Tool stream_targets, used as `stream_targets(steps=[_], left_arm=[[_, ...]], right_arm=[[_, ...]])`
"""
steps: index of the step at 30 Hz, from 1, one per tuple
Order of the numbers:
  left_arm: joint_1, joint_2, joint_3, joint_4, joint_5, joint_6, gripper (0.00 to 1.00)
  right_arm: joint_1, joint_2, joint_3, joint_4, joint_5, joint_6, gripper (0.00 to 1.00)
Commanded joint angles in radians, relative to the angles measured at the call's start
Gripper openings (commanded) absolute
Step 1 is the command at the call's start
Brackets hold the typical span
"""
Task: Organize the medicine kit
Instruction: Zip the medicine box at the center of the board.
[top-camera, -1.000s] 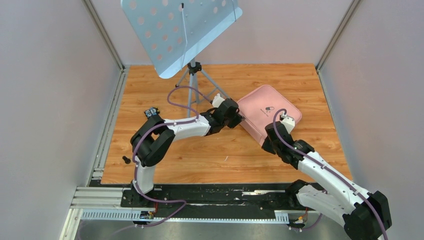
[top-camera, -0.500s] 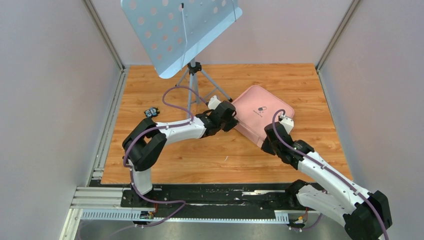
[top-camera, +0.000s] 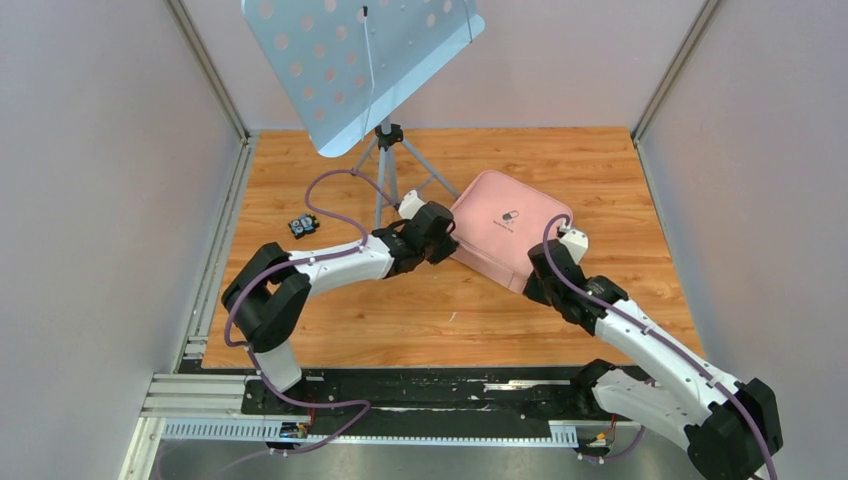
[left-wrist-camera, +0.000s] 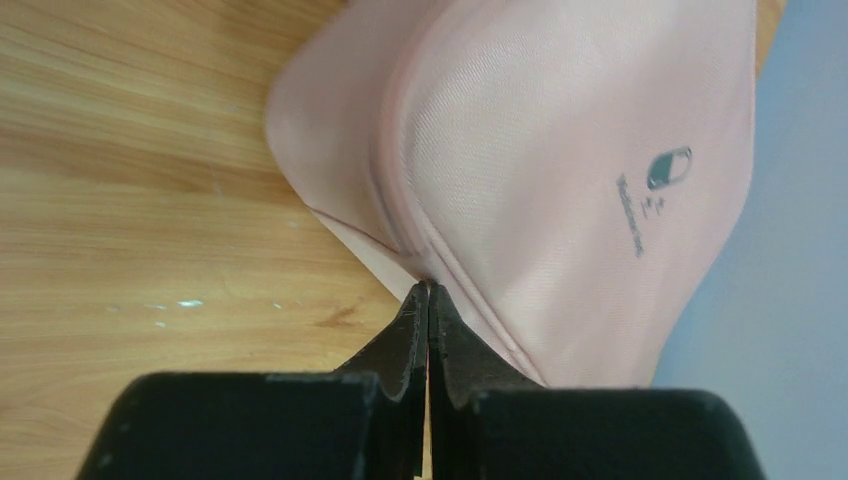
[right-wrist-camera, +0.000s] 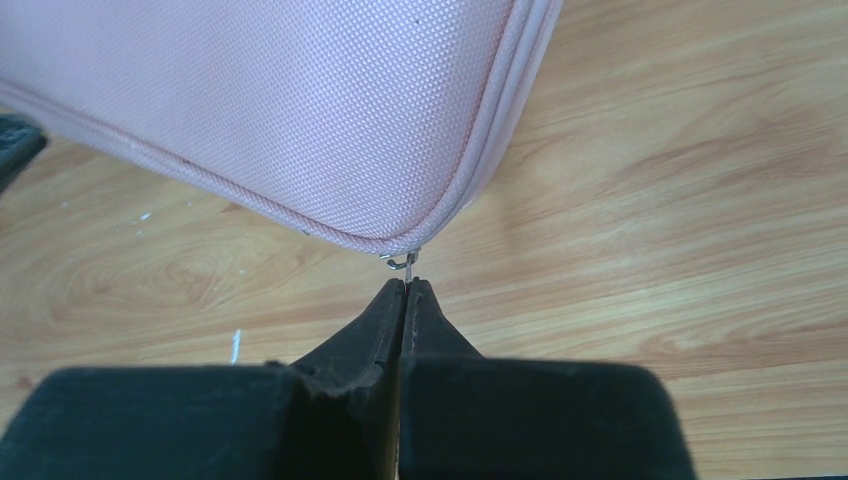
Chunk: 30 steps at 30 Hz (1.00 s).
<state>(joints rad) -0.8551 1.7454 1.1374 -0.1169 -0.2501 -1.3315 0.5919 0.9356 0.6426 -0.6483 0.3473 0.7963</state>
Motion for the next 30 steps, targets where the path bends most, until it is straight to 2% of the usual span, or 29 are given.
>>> stream_targets(steps=[1,3,6,8,13,18,19,20,21,22,23,24,25,27,30], left_arm=[[0.053,-0.052,-0.024,-0.068,-0.135,0.052,0.00],[0.054,-0.053,-0.024,-0.067,-0.130,0.060,0.00],[0.056,-0.054,-0.021,-0.067,-0.118,0.073,0.00],[0.055,-0.055,-0.017,-0.067,-0.107,0.087,0.00],[0.051,-0.058,0.004,-0.077,-0.076,0.118,0.00],[0.025,-0.067,0.036,-0.138,-0.105,0.112,0.00],[0.019,-0.066,0.048,-0.156,-0.104,0.100,0.03],[0.014,-0.066,0.053,-0.162,-0.099,0.095,0.18],[0.005,-0.068,0.058,-0.163,-0.096,0.087,0.39],[-0.002,-0.070,0.063,-0.161,-0.092,0.082,0.49],[-0.018,-0.071,0.066,-0.156,-0.093,0.079,0.64],[-0.026,-0.071,0.076,-0.154,-0.100,0.070,0.71],[-0.042,-0.070,0.083,-0.152,-0.104,0.065,0.82],[-0.057,-0.060,0.104,-0.140,-0.107,0.035,0.90],[-0.062,-0.005,0.154,-0.112,-0.062,-0.023,0.91]], right_arm=[[-0.031,-0.012,0.042,0.013,0.117,-0.107,0.00],[-0.056,-0.021,0.020,0.092,0.056,-0.193,0.00],[-0.136,-0.015,0.005,0.179,-0.149,-0.318,0.00],[-0.143,-0.014,-0.005,0.216,-0.209,-0.363,0.00],[-0.143,-0.023,-0.041,0.273,-0.199,-0.459,0.00],[-0.144,-0.063,-0.092,0.346,-0.208,-0.546,0.00],[-0.144,-0.078,-0.096,0.359,-0.203,-0.544,0.00],[-0.144,-0.093,-0.101,0.370,-0.203,-0.543,0.00],[-0.144,-0.105,-0.104,0.379,-0.206,-0.543,0.00],[-0.144,-0.114,-0.107,0.384,-0.210,-0.544,0.00],[-0.144,-0.116,-0.106,0.386,-0.214,-0.545,0.00],[-0.144,-0.116,-0.105,0.385,-0.218,-0.547,0.00],[-0.144,-0.115,-0.103,0.386,-0.222,-0.547,0.00],[-0.144,-0.115,-0.103,0.386,-0.237,-0.543,0.00],[-0.144,-0.114,-0.104,0.387,-0.257,-0.537,0.00]])
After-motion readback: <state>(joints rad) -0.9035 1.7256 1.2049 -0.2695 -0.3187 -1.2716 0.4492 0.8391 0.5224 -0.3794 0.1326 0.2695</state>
